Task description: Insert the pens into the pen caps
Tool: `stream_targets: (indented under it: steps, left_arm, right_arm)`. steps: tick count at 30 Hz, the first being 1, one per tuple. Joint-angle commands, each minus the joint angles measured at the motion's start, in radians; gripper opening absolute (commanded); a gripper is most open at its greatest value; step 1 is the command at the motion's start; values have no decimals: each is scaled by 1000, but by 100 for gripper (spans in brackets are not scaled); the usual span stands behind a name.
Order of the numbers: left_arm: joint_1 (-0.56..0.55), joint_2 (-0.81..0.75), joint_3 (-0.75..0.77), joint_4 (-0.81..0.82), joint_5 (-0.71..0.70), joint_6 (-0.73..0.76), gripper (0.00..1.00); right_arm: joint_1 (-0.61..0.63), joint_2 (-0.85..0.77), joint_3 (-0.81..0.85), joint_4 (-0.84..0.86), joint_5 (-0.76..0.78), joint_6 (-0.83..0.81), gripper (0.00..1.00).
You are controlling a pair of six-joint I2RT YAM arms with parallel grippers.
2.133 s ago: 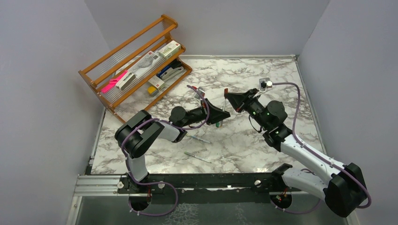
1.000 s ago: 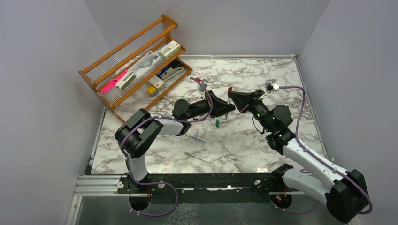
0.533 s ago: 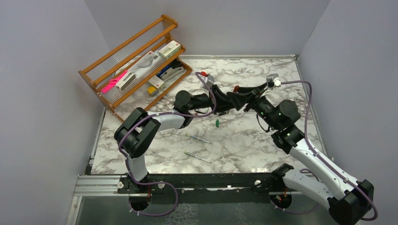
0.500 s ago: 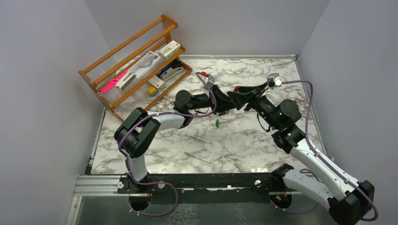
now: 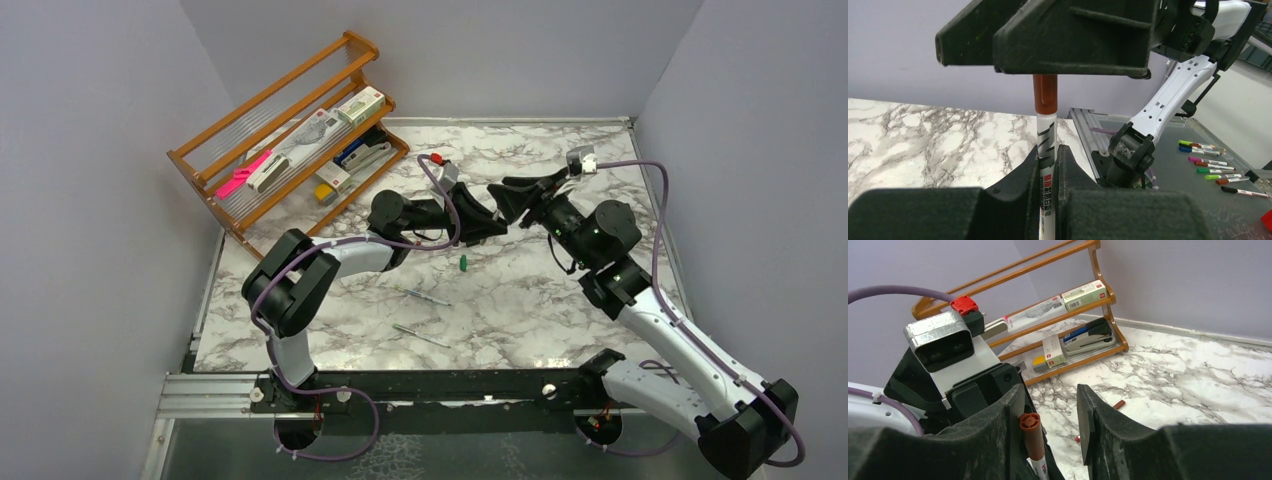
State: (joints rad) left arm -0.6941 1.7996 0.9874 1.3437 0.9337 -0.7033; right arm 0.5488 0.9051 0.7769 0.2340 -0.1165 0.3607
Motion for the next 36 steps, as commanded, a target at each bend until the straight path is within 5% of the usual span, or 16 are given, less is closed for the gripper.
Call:
stream_targets:
  steps: [1,5,36]
  left_arm:
    - [1,-37,9,112,35,-44,0]
    - [1,-25,20,130,36,-65,0]
    - [1,116,472,138,56,-167,0]
  right_arm:
    - [3,-2,2,-8,9,-1,37]
    - [3,-12,-6,-17,11,1,3]
    - [3,82,-282,8,-208,161,1]
